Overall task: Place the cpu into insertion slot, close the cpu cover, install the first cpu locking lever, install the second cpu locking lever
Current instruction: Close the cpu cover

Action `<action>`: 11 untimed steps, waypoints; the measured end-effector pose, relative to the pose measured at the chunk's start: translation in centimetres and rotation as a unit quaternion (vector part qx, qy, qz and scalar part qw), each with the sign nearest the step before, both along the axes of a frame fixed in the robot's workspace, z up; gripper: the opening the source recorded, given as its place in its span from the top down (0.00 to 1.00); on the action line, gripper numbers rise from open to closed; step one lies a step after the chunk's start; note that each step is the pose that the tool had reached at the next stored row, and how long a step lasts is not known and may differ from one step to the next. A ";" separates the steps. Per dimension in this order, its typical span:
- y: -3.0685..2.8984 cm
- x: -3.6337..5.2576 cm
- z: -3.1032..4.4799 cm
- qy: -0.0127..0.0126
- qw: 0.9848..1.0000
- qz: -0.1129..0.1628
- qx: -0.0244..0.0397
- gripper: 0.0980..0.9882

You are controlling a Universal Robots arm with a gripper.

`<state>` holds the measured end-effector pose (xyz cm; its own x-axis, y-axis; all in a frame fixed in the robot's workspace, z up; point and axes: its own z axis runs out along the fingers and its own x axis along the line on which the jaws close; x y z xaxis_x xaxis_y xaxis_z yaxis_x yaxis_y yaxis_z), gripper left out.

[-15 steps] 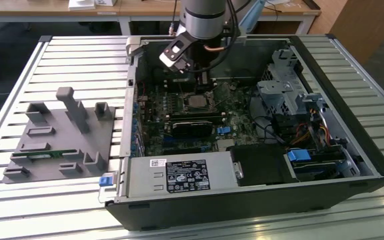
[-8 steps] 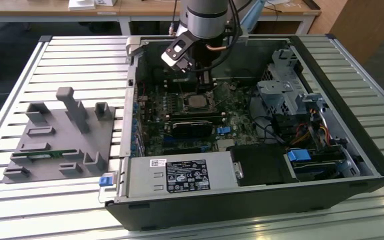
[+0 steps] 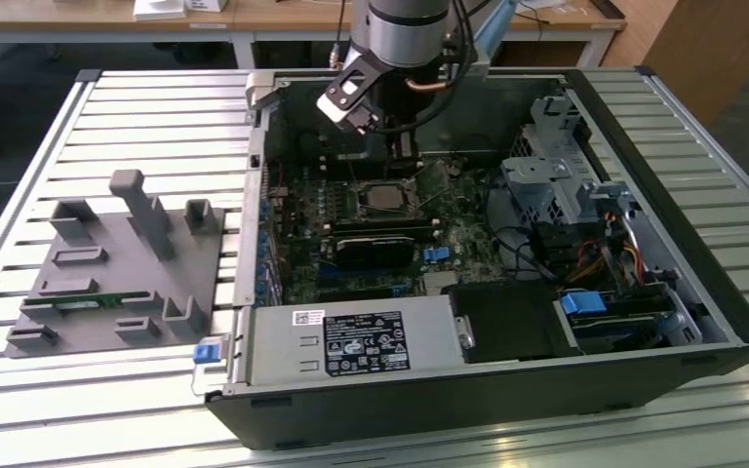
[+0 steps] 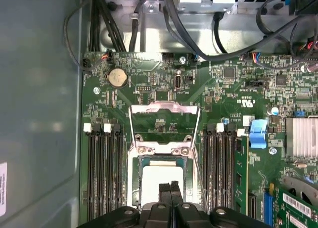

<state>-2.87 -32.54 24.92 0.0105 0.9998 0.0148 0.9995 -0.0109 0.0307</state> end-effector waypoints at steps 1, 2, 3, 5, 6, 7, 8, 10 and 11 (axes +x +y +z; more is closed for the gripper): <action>0.00 0.13 0.00 0.000 1.000 0.000 0.000 0.99; 0.00 0.23 0.00 0.000 1.000 0.000 0.000 0.99; 0.00 0.33 0.00 0.000 1.000 0.000 0.000 0.99; 0.00 0.52 0.00 0.001 1.000 0.000 0.000 0.99; 0.00 0.64 0.00 0.001 1.000 0.000 0.000 0.99; 0.00 0.74 0.00 0.001 1.000 0.000 0.000 0.99; 0.00 0.85 0.00 0.001 1.000 0.000 0.000 0.99; 0.00 0.99 0.00 0.001 1.000 0.000 0.000 0.99; 0.00 1.02 0.00 0.001 1.000 0.000 0.000 0.99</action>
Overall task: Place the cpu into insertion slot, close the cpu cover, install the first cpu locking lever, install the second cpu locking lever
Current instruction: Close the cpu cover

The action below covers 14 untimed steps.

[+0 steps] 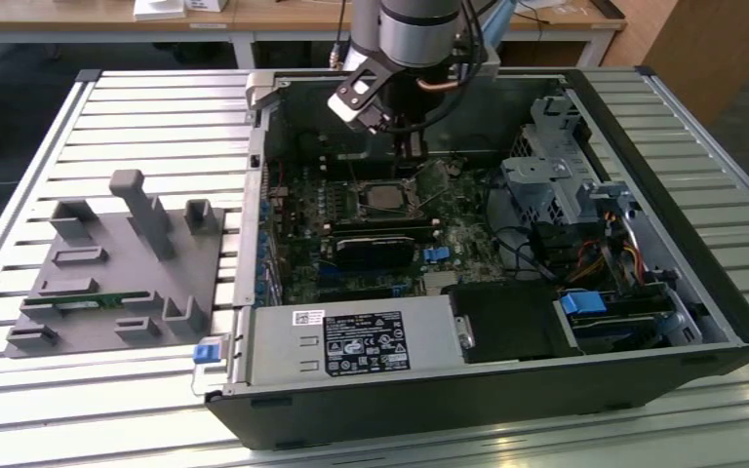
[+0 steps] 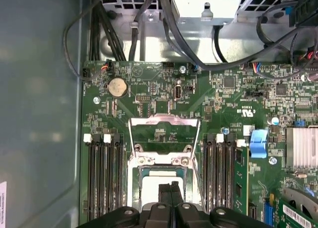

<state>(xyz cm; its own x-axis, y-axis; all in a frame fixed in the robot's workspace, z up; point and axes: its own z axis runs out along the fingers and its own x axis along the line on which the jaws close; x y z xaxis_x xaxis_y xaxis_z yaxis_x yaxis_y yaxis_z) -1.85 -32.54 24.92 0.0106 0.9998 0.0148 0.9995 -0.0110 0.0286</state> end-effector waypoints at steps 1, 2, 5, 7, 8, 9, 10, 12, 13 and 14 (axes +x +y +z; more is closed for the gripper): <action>0.00 0.04 0.00 0.000 1.000 0.000 0.000 0.99; 0.00 0.12 0.00 0.000 1.000 0.000 0.000 0.99; 0.00 0.30 0.00 0.000 1.000 0.000 0.000 0.99; 0.00 0.37 0.00 0.000 1.000 0.000 0.000 0.99; 0.00 0.38 0.00 0.000 1.000 0.000 0.000 0.99; 0.00 0.38 0.01 0.000 1.000 0.000 0.000 0.99; 0.00 0.38 0.05 0.000 1.000 0.000 0.000 0.99; 0.00 0.39 0.21 0.000 1.000 0.000 0.000 0.99; 0.00 0.39 0.30 0.000 1.000 0.000 0.000 0.99; 0.00 0.39 0.37 0.000 1.000 0.000 0.000 0.99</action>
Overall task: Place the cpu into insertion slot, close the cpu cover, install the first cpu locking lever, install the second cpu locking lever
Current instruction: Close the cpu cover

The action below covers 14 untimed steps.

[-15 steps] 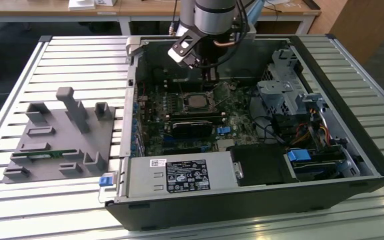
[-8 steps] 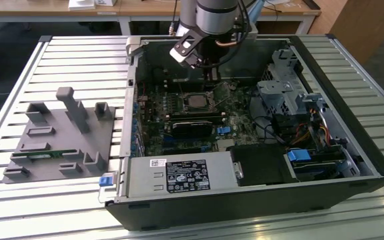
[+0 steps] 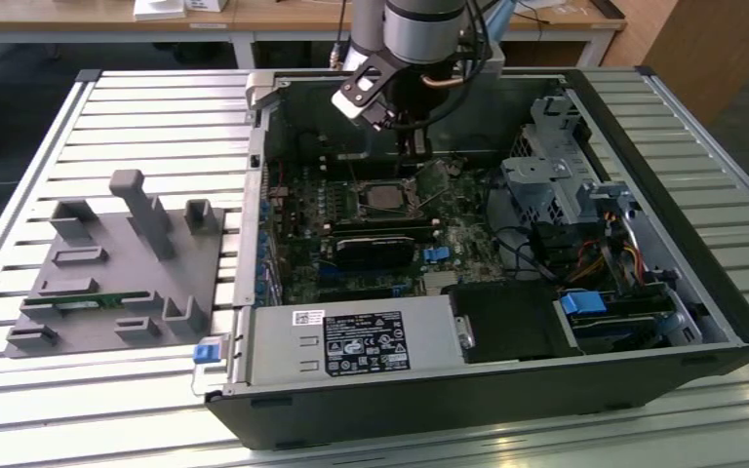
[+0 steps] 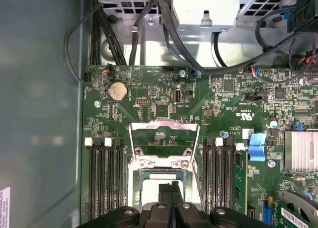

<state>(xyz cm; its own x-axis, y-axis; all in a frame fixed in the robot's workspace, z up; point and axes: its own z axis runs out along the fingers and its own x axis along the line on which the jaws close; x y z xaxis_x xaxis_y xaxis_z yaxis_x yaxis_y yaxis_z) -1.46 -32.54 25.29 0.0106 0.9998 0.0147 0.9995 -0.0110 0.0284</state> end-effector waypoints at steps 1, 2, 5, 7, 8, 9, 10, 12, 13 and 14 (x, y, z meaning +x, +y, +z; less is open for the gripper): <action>0.00 0.01 0.05 0.000 1.000 0.000 0.000 0.99; 0.00 0.05 0.07 0.000 1.000 0.000 0.000 0.99; 0.00 0.43 0.08 0.001 1.000 0.000 0.000 0.99; 0.00 0.68 0.08 0.001 1.000 0.000 0.000 0.99; 0.00 0.71 0.12 0.001 1.000 0.000 0.000 0.99; 0.00 0.71 0.23 0.001 1.000 0.000 0.000 0.99; 0.00 0.71 0.41 0.001 1.000 0.000 0.000 0.99; 0.00 0.71 0.80 0.001 1.000 0.000 0.000 0.99; 0.00 0.71 0.83 0.001 1.000 0.000 0.000 0.99; 0.00 0.74 0.83 0.001 1.000 0.000 0.000 0.99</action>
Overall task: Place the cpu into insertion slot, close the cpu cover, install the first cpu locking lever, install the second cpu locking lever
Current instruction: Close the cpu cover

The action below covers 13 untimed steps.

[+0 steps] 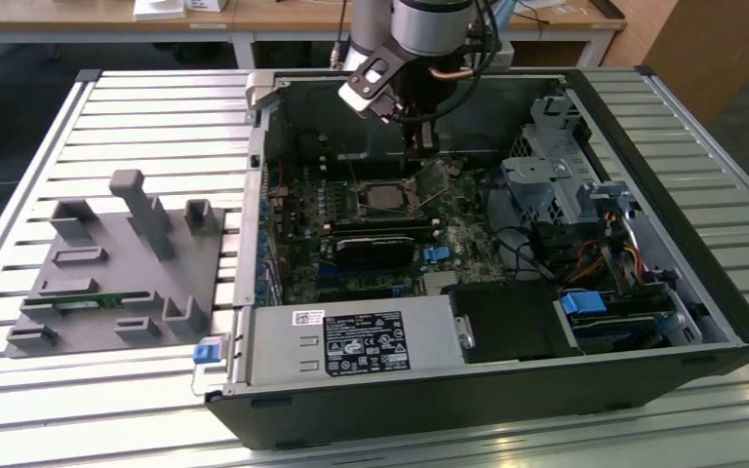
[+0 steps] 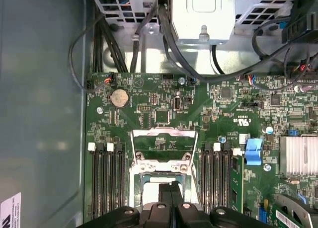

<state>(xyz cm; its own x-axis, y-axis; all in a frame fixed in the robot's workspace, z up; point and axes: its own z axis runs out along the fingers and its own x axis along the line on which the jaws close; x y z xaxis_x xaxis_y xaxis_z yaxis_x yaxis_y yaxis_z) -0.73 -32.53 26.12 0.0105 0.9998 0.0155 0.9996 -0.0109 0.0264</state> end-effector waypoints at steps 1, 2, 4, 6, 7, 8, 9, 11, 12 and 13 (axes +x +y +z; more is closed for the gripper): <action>0.00 0.00 0.00 0.000 1.000 0.000 0.000 0.99; 0.00 0.00 0.00 0.000 1.000 0.001 0.000 0.99; 0.00 0.07 0.00 0.000 1.000 0.004 0.000 0.99; 0.00 0.27 0.00 0.000 1.000 0.011 0.000 0.99; 0.00 0.40 0.00 0.000 1.000 0.014 0.000 0.99; 0.00 0.59 0.00 0.000 1.000 0.017 0.000 0.99; 0.00 0.78 0.00 0.000 1.000 0.018 0.000 0.99; 0.00 1.12 0.00 0.000 1.000 0.018 0.000 0.99; 0.00 1.26 0.00 0.000 1.000 0.018 0.000 0.99; 0.00 1.39 0.00 0.000 1.000 0.018 0.000 0.99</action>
<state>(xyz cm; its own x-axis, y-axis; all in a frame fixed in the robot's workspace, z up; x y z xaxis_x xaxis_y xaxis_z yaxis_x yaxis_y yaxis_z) 0.66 -32.54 26.12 -0.0251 0.9996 0.0152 0.9994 0.0247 0.0257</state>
